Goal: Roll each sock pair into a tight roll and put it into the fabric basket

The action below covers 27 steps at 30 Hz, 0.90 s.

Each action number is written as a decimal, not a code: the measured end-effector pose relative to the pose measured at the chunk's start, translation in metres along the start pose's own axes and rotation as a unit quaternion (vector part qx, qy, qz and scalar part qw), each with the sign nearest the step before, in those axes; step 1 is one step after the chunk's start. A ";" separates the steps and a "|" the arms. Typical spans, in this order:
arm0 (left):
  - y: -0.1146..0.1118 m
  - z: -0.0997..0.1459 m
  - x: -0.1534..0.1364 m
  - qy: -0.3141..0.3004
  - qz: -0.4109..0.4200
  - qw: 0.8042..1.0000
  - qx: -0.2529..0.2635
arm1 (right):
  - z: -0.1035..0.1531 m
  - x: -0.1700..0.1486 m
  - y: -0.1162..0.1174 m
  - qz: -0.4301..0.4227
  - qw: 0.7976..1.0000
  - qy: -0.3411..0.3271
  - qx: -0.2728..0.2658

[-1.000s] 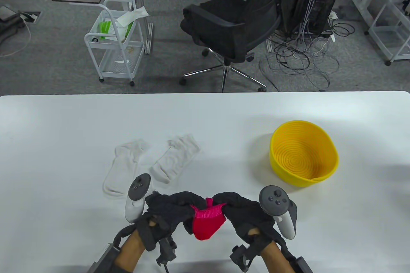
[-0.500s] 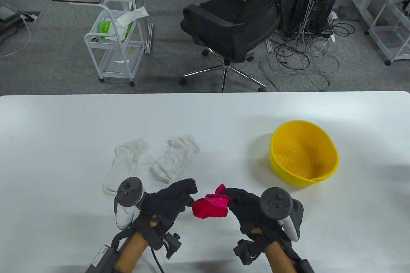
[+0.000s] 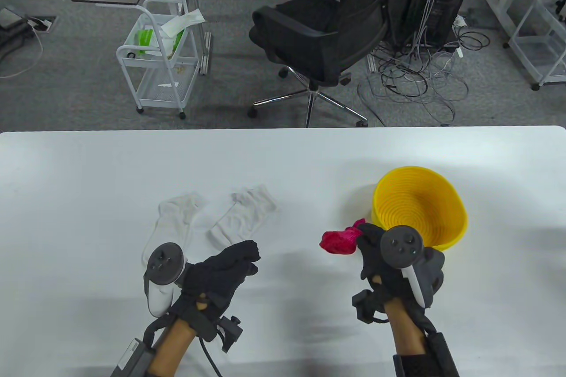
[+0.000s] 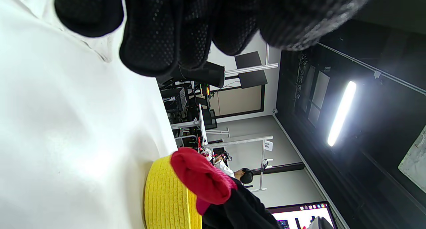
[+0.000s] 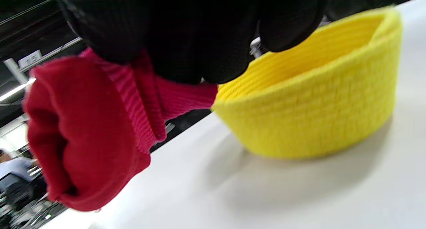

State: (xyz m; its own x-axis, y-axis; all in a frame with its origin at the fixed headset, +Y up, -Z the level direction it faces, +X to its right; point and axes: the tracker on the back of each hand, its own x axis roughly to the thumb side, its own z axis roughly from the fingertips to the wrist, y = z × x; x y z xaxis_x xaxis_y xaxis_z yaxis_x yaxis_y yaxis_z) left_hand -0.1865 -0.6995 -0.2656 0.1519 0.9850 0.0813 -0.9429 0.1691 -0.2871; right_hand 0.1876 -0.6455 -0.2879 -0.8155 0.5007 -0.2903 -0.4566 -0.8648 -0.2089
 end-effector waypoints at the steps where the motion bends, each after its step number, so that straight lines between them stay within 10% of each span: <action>1: 0.000 0.000 0.000 -0.001 -0.001 1.000 0.002 | -0.007 0.000 -0.007 0.003 1.000 0.014 -0.016; 10: 0.001 0.000 -0.001 0.004 -0.027 1.000 0.003 | -0.054 -0.023 -0.026 0.009 0.991 0.122 -0.061; 27: -0.006 -0.003 -0.007 0.022 -0.061 0.998 -0.016 | -0.078 -0.061 0.018 0.133 0.974 0.183 -0.024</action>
State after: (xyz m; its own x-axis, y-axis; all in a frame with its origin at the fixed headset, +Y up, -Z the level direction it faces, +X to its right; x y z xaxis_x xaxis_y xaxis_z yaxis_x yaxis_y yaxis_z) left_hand -0.1814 -0.7077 -0.2670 0.2793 0.9572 0.0761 -0.9063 0.2890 -0.3084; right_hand 0.2571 -0.6893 -0.3471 -0.7169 0.2470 -0.6519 -0.2227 -0.9673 -0.1216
